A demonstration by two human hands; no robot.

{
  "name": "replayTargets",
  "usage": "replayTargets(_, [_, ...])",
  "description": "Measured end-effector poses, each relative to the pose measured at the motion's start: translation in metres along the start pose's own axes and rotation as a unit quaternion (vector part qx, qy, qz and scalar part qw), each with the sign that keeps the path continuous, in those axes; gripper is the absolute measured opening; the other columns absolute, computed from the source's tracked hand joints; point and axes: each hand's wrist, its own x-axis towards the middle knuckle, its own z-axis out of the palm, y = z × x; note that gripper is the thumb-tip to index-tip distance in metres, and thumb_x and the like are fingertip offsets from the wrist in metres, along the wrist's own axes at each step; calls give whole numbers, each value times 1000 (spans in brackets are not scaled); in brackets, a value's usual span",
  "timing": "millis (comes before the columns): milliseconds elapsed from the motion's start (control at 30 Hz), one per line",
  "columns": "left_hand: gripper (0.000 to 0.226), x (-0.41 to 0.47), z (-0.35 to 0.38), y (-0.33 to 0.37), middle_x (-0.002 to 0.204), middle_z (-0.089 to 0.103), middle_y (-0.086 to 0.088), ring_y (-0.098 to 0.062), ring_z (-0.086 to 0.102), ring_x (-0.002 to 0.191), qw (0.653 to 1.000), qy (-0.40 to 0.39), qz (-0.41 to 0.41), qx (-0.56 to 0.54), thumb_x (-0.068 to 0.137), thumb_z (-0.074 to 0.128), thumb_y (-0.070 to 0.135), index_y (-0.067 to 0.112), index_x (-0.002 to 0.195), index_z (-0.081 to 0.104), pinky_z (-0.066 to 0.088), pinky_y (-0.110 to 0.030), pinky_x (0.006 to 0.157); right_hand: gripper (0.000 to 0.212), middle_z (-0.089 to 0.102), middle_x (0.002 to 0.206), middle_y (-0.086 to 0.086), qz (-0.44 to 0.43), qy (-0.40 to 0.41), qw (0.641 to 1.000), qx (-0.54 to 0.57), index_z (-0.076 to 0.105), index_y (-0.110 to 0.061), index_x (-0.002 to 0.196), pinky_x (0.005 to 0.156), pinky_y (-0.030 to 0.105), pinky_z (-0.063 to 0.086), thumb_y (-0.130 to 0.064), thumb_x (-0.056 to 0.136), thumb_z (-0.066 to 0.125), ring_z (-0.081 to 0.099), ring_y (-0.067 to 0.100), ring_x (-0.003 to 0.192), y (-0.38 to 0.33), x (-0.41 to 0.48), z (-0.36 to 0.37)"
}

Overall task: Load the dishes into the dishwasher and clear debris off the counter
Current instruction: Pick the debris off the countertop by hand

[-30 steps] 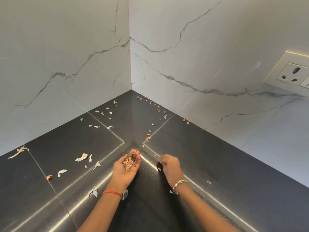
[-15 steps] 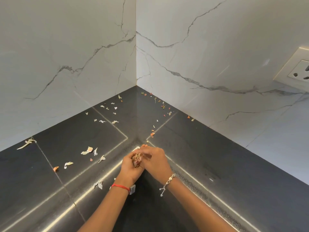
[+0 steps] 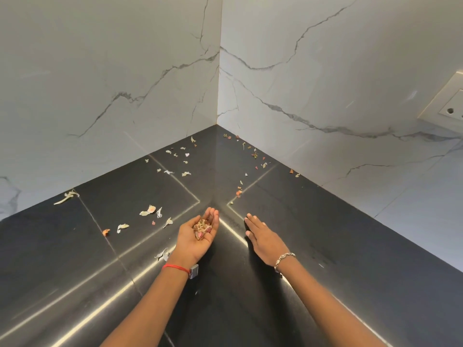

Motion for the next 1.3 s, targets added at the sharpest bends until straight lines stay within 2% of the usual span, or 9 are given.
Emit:
replayTargets(167, [41, -23, -14, 20, 75, 67, -20, -32, 69, 63, 1000, 1, 28, -14, 98, 32, 10, -10, 82, 63, 58, -39, 56, 53, 34, 145, 19, 66, 114, 990, -53, 41, 12, 131, 109, 27, 31, 16, 80, 53, 38, 29, 134, -32, -25, 35])
replayTargets(233, [40, -34, -20, 29, 75, 67, -19, -32, 69, 63, 999, -3, 41, -18, 98, 33, 10, -10, 82, 64, 59, -38, 57, 37, 69, 91, 22, 63, 156, 983, -68, 67, 10, 75, 65, 28, 56, 23, 42, 76, 69, 33, 81, -47, -32, 37])
replayTargets(333, [47, -53, -31, 46, 76, 67, -19, -32, 69, 63, 998, -8, 66, -23, 98, 32, 10, -11, 73, 67, 58, -38, 55, 42, 53, 47, 11, 74, 190, 977, -58, 50, -4, 39, 34, 20, 39, 25, 19, 72, 56, 25, 41, -58, -34, 27])
replayTargets(500, [37, -81, -51, 72, 77, 68, -17, -31, 69, 64, 995, -4, 92, -39, 98, 30, 12, -6, 89, 61, 59, -38, 58, 21, 61, 98, 22, 150, 102, 982, -48, 55, 2, 79, 77, 34, 44, 17, 81, 41, 57, 37, 101, -77, -26, 6])
replayTargets(633, [37, -94, -61, 76, 76, 68, -18, -31, 69, 63, 995, 2, 99, -28, 99, 29, 12, -6, 91, 60, 59, -38, 57, 14, 47, 55, 11, 242, 76, 939, 231, 51, 9, 58, 48, 17, 36, 9, 71, 55, 57, 18, 67, -96, -10, -4])
replayTargets(767, [37, -98, -66, 68, 77, 68, -20, -32, 70, 63, 996, 17, 93, -2, 99, 29, 11, -8, 92, 59, 58, -39, 58, 14, 62, 48, 3, 105, 29, 858, 501, 69, 13, 80, 54, 13, 49, 14, 66, 69, 58, 4, 46, -150, -24, -20])
replayTargets(967, [33, -102, -65, 52, 56, 64, -13, -18, 64, 47, 995, 33, 71, 68, 99, 28, 10, -3, 84, 55, 54, -25, 44, 16, 73, 86, 12, -67, 56, 960, 265, 74, -2, 87, 69, 7, 48, 5, 77, 64, 68, 17, 81, -209, -36, -4])
replayTargets(1167, [36, -104, -68, 54, 74, 68, -20, -29, 69, 61, 997, 17, 71, 33, 99, 29, 11, -6, 88, 59, 57, -39, 59, 24, 69, 91, 4, -75, 185, 944, 263, 73, -8, 90, 64, 2, 39, 9, 78, 59, 53, -2, 68, -198, -24, 4])
replayTargets(1300, [37, -109, -74, 64, 77, 67, -20, -32, 69, 63, 996, 23, 81, 6, 99, 29, 11, -8, 90, 60, 56, -40, 64, 36, 57, 127, 5, -81, 75, 986, 125, 60, -10, 119, 97, 21, 39, 0, 89, 45, 53, 19, 115, -171, -11, 30])
